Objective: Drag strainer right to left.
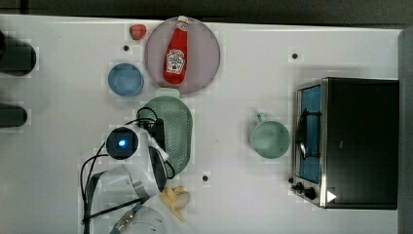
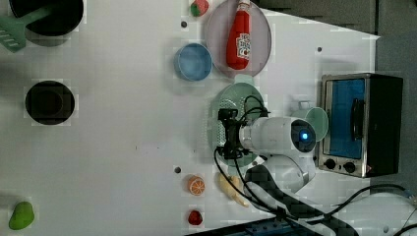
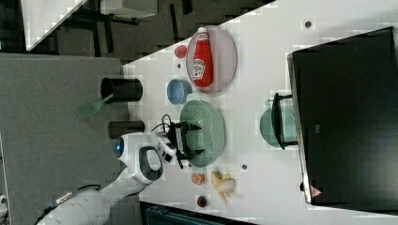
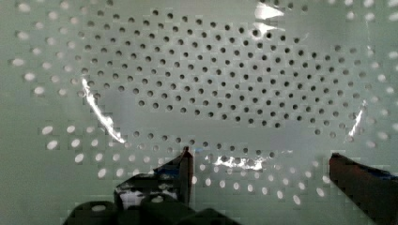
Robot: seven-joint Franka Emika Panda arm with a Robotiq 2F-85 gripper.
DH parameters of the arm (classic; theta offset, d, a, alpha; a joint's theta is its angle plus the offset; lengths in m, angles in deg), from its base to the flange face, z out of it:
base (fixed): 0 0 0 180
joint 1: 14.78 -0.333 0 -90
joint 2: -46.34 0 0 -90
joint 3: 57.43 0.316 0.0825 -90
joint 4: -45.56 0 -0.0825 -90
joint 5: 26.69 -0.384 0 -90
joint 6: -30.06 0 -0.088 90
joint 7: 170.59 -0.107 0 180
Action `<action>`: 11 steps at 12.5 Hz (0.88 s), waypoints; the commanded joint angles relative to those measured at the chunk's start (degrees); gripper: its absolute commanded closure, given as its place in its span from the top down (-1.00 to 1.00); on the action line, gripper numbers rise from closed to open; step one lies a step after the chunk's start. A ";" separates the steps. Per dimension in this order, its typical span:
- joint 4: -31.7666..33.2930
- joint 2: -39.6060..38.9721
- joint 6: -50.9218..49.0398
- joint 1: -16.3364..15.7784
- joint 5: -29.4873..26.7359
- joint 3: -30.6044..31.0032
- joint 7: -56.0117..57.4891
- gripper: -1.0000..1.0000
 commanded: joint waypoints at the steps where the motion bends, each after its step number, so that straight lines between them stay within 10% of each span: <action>1: -4.83 -2.42 -1.48 -4.12 -3.28 0.17 -3.50 1.00; 11: -14.80 -7.13 -5.05 -13.58 -9.03 0.15 -10.52 1.00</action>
